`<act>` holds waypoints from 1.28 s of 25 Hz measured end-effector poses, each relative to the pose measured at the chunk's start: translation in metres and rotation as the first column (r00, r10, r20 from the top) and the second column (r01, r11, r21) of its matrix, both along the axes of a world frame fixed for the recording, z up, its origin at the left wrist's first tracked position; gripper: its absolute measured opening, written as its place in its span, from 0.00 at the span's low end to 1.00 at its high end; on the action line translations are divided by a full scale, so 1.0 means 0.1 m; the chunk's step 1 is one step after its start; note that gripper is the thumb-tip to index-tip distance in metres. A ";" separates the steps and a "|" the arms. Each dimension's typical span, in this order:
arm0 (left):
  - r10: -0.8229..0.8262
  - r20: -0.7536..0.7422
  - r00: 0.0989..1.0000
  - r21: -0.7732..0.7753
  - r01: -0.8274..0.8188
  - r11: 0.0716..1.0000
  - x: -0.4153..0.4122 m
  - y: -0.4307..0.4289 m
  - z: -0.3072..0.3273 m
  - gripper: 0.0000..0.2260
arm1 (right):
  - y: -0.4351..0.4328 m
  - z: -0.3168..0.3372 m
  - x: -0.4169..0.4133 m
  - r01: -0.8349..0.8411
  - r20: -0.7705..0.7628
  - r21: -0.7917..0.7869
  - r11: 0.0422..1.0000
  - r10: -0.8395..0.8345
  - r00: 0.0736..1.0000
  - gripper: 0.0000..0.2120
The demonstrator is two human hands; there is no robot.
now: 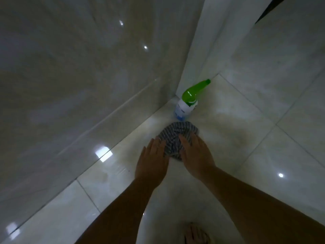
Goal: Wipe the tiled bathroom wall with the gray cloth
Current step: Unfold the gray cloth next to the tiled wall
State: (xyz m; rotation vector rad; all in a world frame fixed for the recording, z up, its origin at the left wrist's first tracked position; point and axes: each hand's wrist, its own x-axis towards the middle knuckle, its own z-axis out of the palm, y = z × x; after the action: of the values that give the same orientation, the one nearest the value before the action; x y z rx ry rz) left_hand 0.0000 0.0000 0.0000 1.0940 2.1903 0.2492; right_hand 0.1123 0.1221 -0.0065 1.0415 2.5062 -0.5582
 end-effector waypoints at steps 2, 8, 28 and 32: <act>0.105 0.082 0.991 -0.009 -0.105 0.994 0.01 0.08 -0.32 0.28 | 0.07 -0.33 0.02 0.014 0.067 -0.032 0.999 -0.012 0.998 0.27; 0.087 0.031 0.996 -0.123 -0.082 0.989 -0.04 0.19 -0.85 0.25 | 0.15 -0.85 -0.14 0.407 0.269 -0.293 0.865 -0.334 0.903 0.24; 0.283 0.343 0.896 0.116 -0.340 0.933 -0.55 -0.77 5.02 0.32 | -0.46 5.66 -0.64 -0.019 -0.172 -0.984 0.178 -0.907 0.385 0.18; 0.166 0.327 0.930 0.255 -0.256 0.933 -0.62 -0.79 6.57 0.40 | -0.59 7.26 -0.65 -0.200 -0.286 -0.957 0.211 -0.808 0.515 0.17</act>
State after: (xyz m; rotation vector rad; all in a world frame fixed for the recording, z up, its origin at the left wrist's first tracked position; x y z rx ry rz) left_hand -0.0624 -0.0785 0.6573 0.8966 2.0323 0.8090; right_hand 0.0474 0.0627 0.7197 0.8536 1.5167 -2.8459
